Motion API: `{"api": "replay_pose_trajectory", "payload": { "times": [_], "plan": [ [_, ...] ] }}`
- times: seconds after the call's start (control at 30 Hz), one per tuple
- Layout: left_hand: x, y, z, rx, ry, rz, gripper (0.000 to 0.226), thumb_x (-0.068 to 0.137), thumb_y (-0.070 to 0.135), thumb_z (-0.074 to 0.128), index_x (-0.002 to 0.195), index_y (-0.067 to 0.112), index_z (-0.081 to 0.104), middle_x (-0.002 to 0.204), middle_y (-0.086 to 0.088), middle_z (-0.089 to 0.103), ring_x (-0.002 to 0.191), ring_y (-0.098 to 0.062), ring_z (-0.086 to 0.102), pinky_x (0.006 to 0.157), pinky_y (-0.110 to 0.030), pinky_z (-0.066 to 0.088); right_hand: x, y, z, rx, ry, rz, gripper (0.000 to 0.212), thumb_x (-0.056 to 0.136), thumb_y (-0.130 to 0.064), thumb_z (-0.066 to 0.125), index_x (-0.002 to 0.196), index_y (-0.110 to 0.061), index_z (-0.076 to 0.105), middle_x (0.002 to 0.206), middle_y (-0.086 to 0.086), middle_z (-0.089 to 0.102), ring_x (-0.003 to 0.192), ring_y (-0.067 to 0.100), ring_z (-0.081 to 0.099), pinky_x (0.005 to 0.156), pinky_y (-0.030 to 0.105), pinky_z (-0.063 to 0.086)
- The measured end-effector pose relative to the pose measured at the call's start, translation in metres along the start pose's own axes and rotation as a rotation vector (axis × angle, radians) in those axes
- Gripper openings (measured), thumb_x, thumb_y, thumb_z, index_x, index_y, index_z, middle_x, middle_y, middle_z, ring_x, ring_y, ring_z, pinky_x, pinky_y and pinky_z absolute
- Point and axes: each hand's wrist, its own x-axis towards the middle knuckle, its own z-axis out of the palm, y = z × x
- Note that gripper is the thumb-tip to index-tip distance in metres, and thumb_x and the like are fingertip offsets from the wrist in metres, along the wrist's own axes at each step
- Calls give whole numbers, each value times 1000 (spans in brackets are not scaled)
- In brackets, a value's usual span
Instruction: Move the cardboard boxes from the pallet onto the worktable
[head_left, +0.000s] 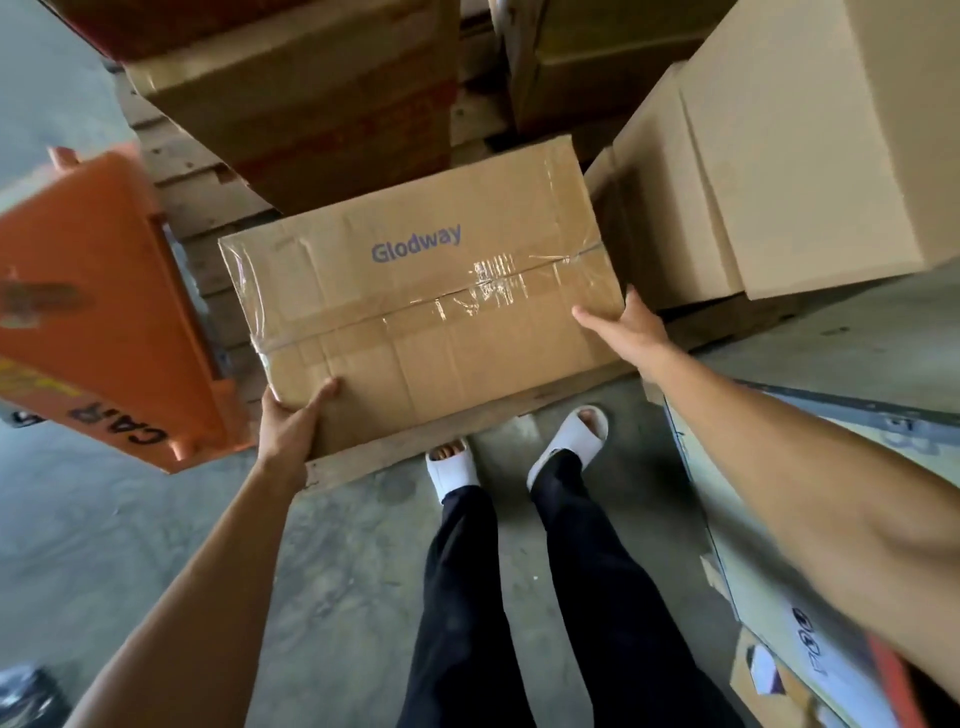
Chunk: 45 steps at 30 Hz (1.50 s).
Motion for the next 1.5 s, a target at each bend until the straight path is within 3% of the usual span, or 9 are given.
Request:
{"api": "replay_pose_trajectory", "payload": {
  "times": [0.13, 0.33, 0.57, 0.7, 0.83, 1.03, 1.13, 1.37, 1.5],
  "plan": [
    [0, -8, 0, -43, -11, -81, 77, 66, 51, 87, 133, 26, 57, 120, 0, 69, 105, -21, 68, 91, -46, 57, 6, 20, 6, 203, -103, 59, 92, 71, -72, 72, 146, -27, 42, 143, -3, 50, 135, 25, 44, 103, 49, 41],
    [-11, -2, -13, -77, -52, -54, 75, 69, 47, 84, 135, 25, 56, 120, -4, 70, 107, -25, 68, 89, -46, 56, -14, 33, 10, 251, -23, -114, 63, 83, -65, 66, 133, -27, 58, 112, -12, 61, 110, 11, 53, 94, 29, 39],
    [-73, 38, -65, -108, -129, 64, 63, 79, 39, 80, 135, 22, 57, 115, -1, 73, 102, -18, 70, 77, -35, 60, -111, 20, -11, 337, 92, -213, 26, 80, -63, 70, 90, -40, 61, 95, -16, 65, 93, 7, 62, 93, 45, 56],
    [-130, 67, -100, -113, -142, 134, 46, 79, 41, 80, 119, 25, 63, 109, -2, 74, 101, -24, 70, 94, -51, 55, -191, -4, -35, 336, 239, -322, 40, 83, -64, 66, 94, -26, 67, 90, -12, 68, 86, 7, 62, 84, 27, 48],
    [-181, 84, -133, -180, -190, 245, 63, 76, 38, 81, 131, 17, 60, 117, -5, 73, 107, -25, 69, 82, -38, 60, -264, -8, -57, 385, 338, -467, 27, 89, -56, 66, 99, -31, 63, 84, -24, 59, 80, -5, 54, 80, 18, 38],
    [-240, 102, -166, -120, -217, 398, 55, 77, 40, 81, 124, 18, 62, 114, -7, 72, 101, -24, 70, 67, -33, 62, -335, 17, -71, 641, 315, -581, 66, 72, -69, 74, 122, -28, 64, 117, -8, 68, 114, 16, 61, 107, 45, 46],
    [-280, 91, -173, -71, -242, 537, 47, 90, 37, 73, 126, 10, 58, 100, 1, 69, 83, 1, 71, 61, -15, 54, -377, 40, -80, 759, 275, -601, 60, 78, -57, 76, 126, -25, 60, 117, -5, 66, 104, 10, 60, 100, 45, 50],
    [-373, 116, -164, -118, -333, 672, 31, 85, 39, 76, 105, 22, 60, 102, -5, 70, 90, -22, 68, 57, -35, 58, -461, 110, -107, 920, 421, -602, 25, 80, -52, 76, 92, -39, 59, 100, -11, 60, 108, 23, 58, 98, 54, 52],
    [-419, 116, -138, -110, -460, 739, 29, 88, 36, 74, 110, 23, 61, 106, -2, 68, 93, -20, 66, 57, -30, 59, -498, 157, -132, 1009, 540, -559, 49, 74, -56, 79, 115, -33, 64, 105, -3, 62, 104, 26, 60, 82, 57, 59]
  ]
}}
